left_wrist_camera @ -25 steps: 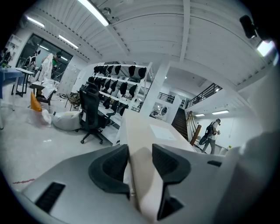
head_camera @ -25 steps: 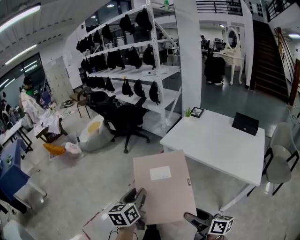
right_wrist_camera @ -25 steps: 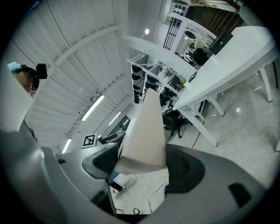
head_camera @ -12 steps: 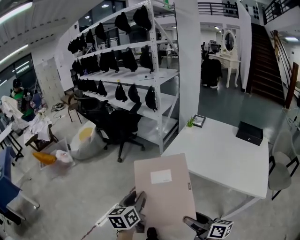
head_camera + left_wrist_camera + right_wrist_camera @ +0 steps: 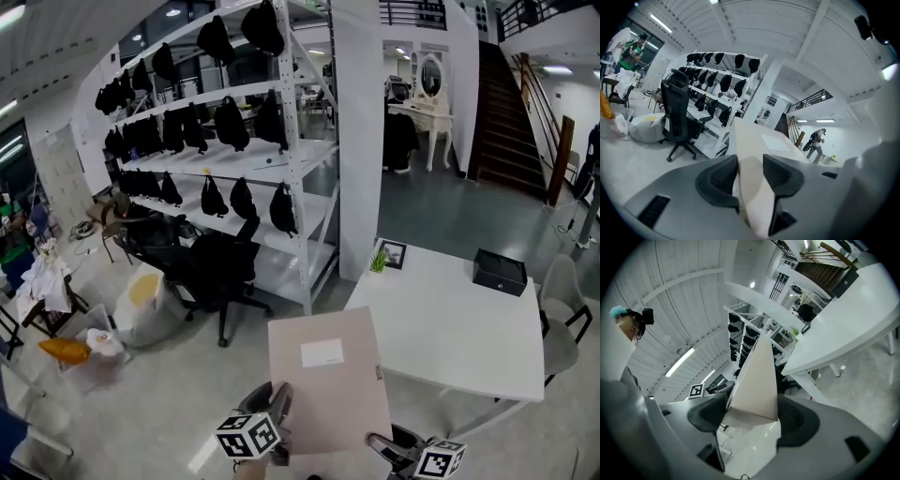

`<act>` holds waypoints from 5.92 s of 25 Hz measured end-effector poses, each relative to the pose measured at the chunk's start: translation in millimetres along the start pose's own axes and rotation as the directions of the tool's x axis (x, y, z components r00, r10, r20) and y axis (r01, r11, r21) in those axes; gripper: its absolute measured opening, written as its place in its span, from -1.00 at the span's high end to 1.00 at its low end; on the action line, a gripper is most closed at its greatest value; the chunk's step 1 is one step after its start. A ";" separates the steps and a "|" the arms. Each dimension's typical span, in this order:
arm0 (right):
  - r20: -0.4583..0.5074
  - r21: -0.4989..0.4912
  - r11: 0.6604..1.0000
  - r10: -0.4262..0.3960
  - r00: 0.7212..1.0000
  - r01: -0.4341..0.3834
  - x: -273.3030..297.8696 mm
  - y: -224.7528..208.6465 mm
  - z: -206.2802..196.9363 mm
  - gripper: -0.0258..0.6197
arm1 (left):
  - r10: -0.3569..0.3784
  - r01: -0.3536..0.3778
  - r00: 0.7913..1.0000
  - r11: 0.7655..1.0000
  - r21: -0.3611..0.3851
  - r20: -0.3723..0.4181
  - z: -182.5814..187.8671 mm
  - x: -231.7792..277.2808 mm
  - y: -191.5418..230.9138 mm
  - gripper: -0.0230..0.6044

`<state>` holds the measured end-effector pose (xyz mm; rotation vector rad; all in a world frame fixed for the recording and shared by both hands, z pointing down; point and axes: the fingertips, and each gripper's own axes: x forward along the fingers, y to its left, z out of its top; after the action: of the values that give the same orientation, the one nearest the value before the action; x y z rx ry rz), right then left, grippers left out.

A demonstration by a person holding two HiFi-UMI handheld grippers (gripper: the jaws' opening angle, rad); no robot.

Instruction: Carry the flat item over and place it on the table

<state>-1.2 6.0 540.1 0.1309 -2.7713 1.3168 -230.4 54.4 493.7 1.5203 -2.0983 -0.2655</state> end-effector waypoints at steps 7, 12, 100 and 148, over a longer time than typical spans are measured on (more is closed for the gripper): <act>0.058 -0.002 0.998 -0.062 0.996 0.063 28.1 -12.3 23.2 -0.12 | -0.062 0.062 0.998 0.998 -0.005 -0.034 18.7 46.2 14.8 0.37; 0.079 0.001 0.997 -0.077 0.994 0.077 40.8 -28.4 40.9 -0.12 | -0.077 0.078 0.996 0.997 0.003 -0.049 26.8 76.2 15.9 0.38; 0.351 0.349 0.862 -0.483 0.802 0.367 66.1 -182.9 128.3 -0.12 | -0.261 0.348 0.829 0.933 0.090 -0.494 -8.6 363.9 -35.4 0.45; 0.252 0.394 0.799 -0.570 0.782 0.455 69.2 -208.1 119.6 -0.18 | -0.193 0.290 0.856 0.947 0.135 -0.480 -12.6 374.4 -39.2 0.47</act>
<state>-51.0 -220.9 631.8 1.1819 -2.4393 1.6666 -276.2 -304.3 599.5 1.7648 -1.5923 0.2178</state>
